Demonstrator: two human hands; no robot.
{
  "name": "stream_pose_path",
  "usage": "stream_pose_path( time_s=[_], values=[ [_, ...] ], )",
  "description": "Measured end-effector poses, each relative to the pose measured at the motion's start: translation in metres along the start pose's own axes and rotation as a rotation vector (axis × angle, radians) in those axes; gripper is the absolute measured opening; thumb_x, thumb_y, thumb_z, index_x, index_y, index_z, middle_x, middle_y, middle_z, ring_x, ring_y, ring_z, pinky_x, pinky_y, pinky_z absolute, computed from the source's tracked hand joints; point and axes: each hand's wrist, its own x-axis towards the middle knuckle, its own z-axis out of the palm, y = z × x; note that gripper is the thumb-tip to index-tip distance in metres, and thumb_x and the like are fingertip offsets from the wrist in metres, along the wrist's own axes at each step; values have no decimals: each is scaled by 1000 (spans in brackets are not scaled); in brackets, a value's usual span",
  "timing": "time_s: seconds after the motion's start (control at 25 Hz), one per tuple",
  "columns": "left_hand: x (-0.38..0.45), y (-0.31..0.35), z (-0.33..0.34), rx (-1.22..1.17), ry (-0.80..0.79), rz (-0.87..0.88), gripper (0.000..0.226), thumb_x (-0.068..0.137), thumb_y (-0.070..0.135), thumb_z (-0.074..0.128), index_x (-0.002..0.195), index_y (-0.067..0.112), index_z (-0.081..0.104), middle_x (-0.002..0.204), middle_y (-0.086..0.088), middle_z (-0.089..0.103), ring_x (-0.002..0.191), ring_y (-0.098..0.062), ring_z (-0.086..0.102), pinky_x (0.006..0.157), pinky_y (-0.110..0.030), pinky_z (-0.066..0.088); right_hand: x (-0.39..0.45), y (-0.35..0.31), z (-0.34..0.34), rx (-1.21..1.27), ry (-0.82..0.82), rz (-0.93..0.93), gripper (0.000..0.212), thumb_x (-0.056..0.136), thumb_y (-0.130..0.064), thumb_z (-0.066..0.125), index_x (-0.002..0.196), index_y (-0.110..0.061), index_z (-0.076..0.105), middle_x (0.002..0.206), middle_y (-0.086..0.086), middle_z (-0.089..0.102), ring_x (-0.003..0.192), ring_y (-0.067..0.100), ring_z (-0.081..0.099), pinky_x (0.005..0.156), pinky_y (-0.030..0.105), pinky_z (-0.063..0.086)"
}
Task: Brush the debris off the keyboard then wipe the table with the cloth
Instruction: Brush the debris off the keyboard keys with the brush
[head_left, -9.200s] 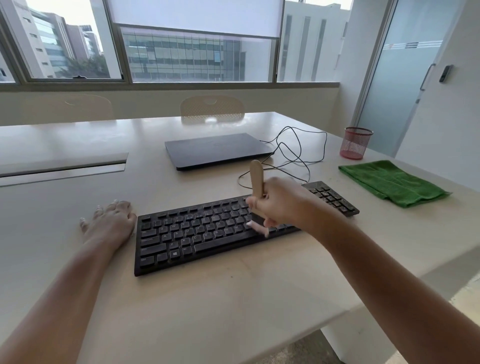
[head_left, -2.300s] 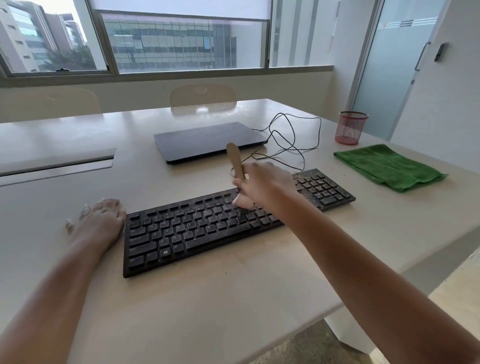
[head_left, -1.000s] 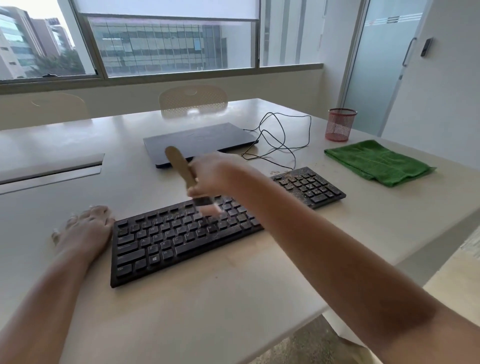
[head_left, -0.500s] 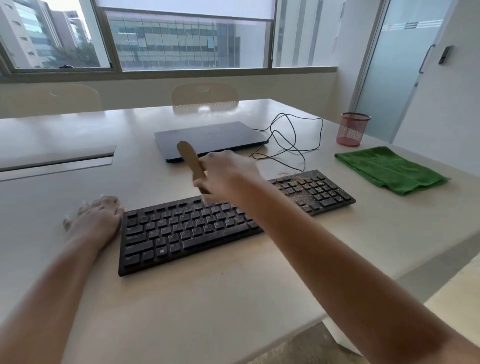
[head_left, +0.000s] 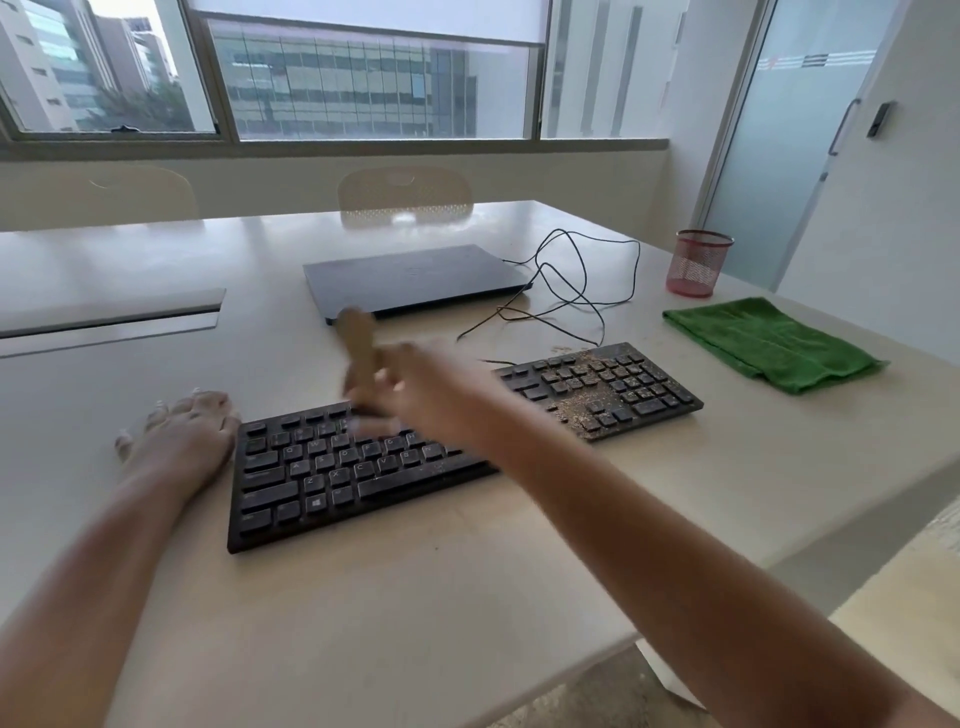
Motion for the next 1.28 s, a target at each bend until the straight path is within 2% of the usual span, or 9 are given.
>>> stream_pose_path(
  time_s=[0.08,0.2,0.36,0.52,0.76,0.92,1.04,1.16,1.28],
  values=[
    [-1,0,-2,1,4,1,46,100,35,29,143,18,33,154,-7,25,142,-30,20,113,-55,12,-13,-21,25,20,-71,-202,22,88,-27,62,107,-19,68,104,-1,69,82,12,65,69,22,53],
    [0,2,-2,1,-5,7,45,100,35,30,142,20,34,154,-7,27,142,-29,21,113,-55,13,-17,18,-1,-16,-20,-11,21,88,-25,61,107,-18,69,106,1,70,88,13,64,82,28,51],
    [0,3,-1,10,4,-6,42,100,34,30,139,19,37,151,-8,31,140,-30,24,111,-56,16,-19,64,-55,-43,104,318,19,90,-18,60,107,-13,65,104,2,68,73,3,65,60,12,50],
    [2,2,-1,22,-3,-13,45,100,36,29,141,20,35,153,-7,28,142,-29,22,112,-55,15,-15,15,-3,257,24,92,15,84,-19,68,95,-9,68,84,-2,73,62,-2,65,54,6,46],
    [4,0,1,25,10,-3,45,100,37,29,142,21,35,152,-7,30,141,-29,24,112,-55,17,-9,48,-27,-113,197,405,25,86,-29,66,98,-7,63,73,-5,63,58,-1,58,51,14,43],
    [5,-4,2,12,-2,0,46,99,38,30,142,22,35,153,-5,28,141,-28,22,112,-55,16,-7,-10,19,319,47,121,23,87,-25,65,97,-4,63,80,4,71,62,7,69,53,20,52],
    [5,-6,3,10,-7,7,46,99,38,30,143,22,34,154,-5,27,142,-28,21,112,-55,15,-13,4,7,22,18,142,24,87,-31,62,82,-7,62,65,-2,58,55,10,54,50,19,42],
    [6,-3,4,8,4,6,46,99,40,29,142,22,34,153,-5,28,142,-29,20,112,-55,16,-15,40,-36,-239,69,414,21,86,-29,61,82,-10,56,72,1,57,63,13,56,50,23,41],
    [5,-4,4,2,3,5,46,100,40,29,141,22,35,153,-5,29,142,-29,20,111,-55,16,-13,16,-17,67,53,237,17,88,-23,61,92,-7,62,72,-1,68,56,1,64,48,18,43]
  ],
)
